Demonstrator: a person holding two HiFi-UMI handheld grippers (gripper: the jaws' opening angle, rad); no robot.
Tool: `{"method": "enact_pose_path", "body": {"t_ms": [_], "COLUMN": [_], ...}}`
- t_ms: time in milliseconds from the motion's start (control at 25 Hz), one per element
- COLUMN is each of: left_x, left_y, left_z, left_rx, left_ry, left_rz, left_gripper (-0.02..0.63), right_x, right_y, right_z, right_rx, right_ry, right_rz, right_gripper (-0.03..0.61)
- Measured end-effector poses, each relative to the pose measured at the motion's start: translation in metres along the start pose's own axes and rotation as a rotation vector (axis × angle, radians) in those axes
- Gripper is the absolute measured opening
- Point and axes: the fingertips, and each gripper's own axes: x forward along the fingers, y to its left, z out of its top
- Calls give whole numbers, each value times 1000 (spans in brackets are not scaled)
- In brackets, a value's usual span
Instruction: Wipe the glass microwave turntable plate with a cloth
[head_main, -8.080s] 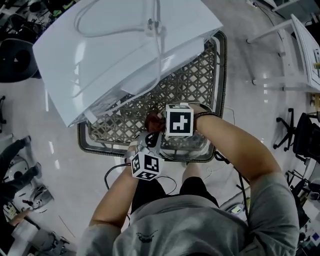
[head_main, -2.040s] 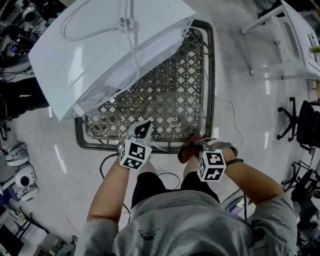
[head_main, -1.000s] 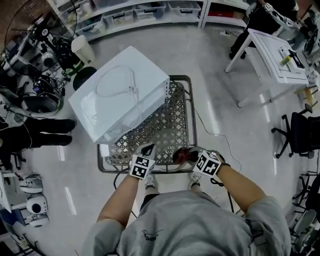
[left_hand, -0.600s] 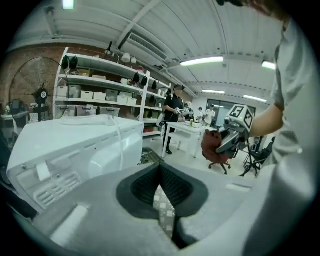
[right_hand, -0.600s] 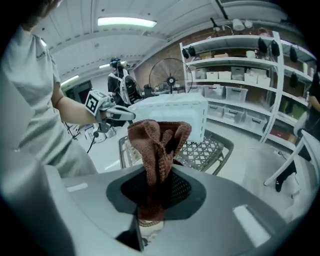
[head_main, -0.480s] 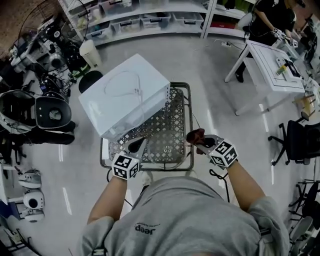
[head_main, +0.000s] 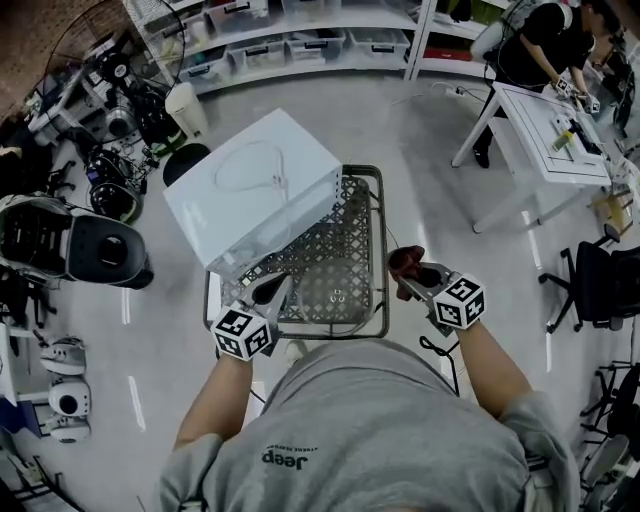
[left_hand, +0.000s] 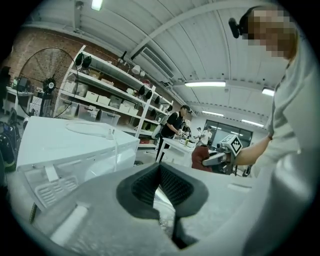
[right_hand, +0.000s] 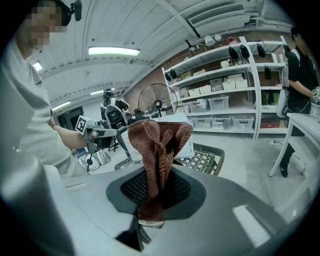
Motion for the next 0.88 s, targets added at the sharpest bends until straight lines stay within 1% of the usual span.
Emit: {"method": "enact_pose_path", "body": {"t_ms": [160, 600, 880], "left_x": [-2, 6, 6], "left_y": [2, 1, -1], "left_z": [4, 8, 8], "left_rx": [-9, -18, -13], "left_ry": [-5, -13, -12], "left_rz": [1, -13, -14], "left_gripper": [0, 0, 0], "right_x": [-2, 2, 5], "right_y": [-2, -7, -6], "right_z": [5, 4, 4], "right_rx": [24, 18, -39], "right_ry": [-23, -17, 7], "right_rz": [-3, -3, -12], "right_gripper": [69, 69, 67]}}
